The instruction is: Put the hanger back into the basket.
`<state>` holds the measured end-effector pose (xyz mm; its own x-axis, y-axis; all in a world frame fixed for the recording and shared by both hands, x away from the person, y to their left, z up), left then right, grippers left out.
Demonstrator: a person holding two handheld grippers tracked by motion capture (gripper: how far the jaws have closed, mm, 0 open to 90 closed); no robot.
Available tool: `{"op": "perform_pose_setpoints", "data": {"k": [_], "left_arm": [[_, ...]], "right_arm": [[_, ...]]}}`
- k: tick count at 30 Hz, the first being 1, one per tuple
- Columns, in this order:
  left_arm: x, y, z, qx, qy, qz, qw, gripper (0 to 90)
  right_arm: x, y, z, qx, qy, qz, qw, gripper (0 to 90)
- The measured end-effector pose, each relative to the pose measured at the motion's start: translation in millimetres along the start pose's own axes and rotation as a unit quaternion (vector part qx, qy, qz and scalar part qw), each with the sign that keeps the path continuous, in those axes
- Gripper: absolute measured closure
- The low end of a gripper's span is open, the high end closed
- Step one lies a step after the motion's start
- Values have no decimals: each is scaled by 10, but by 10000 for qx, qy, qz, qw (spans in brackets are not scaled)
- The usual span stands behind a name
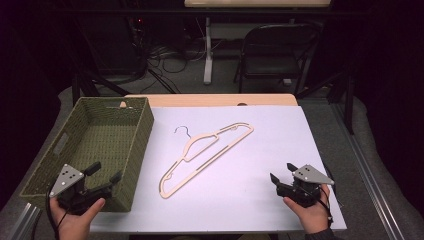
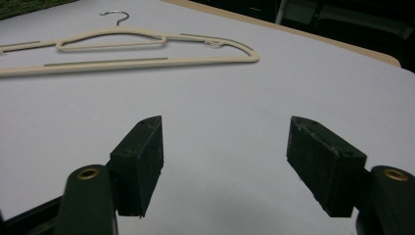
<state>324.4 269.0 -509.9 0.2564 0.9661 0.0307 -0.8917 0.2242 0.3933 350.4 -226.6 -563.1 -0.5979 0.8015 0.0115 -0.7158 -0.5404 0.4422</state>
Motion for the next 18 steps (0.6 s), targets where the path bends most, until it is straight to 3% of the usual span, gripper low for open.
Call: {"op": "perform_pose_setpoints", "data": {"k": [6, 16, 18], "left_arm": [[-2, 20, -2, 58, -12, -14, 10000, 202], [-25, -8, 1, 264, -16, -63, 9996, 170], [-46, -21, -3, 297, -68, -87, 9995, 170]], "right_arm": [[57, -89, 4, 182, 168, 81, 9997, 278], [104, -155, 97, 476, 197, 276, 9983, 278], [110, -167, 133, 543, 310, 297, 9976, 279]]}}
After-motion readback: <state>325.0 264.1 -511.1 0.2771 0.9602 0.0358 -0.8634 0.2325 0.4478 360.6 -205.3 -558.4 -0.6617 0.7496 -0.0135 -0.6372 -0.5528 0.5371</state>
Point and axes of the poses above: each handheld gripper's, and its own axes: y roughly backward along the jaws, z roughly out of its top, x roughly to its left, the point moved 10 cm from there along -y, roughly forward along the jaws, and after that the axes turned 11 degrees about z, right-handed, at the moved point
